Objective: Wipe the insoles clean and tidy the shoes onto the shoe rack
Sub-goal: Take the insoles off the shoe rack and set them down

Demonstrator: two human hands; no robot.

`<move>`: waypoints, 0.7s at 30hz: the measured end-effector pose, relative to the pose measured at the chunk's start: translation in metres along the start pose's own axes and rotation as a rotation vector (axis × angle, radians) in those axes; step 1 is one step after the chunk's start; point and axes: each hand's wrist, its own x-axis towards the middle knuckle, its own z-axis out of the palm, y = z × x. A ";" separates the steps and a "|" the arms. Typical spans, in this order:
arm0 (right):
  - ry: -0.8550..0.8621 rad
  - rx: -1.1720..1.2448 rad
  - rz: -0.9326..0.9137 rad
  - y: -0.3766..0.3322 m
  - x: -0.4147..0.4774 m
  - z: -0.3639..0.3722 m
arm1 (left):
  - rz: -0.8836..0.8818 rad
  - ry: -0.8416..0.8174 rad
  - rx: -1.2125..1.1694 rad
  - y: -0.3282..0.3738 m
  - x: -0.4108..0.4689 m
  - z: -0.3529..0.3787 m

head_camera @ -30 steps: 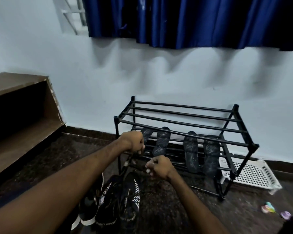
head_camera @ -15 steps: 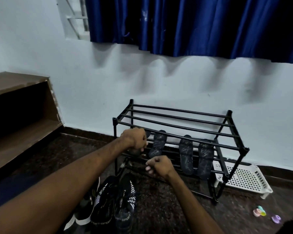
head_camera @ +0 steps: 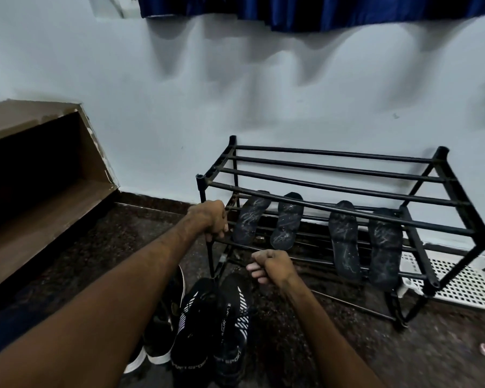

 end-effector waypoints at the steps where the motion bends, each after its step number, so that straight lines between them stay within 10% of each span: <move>1: 0.016 0.034 0.000 -0.001 0.007 0.003 | -0.008 -0.007 -0.027 -0.002 0.009 0.004; 21: 0.253 0.101 0.064 0.003 0.091 0.042 | -0.124 -0.156 -0.402 -0.034 0.078 0.074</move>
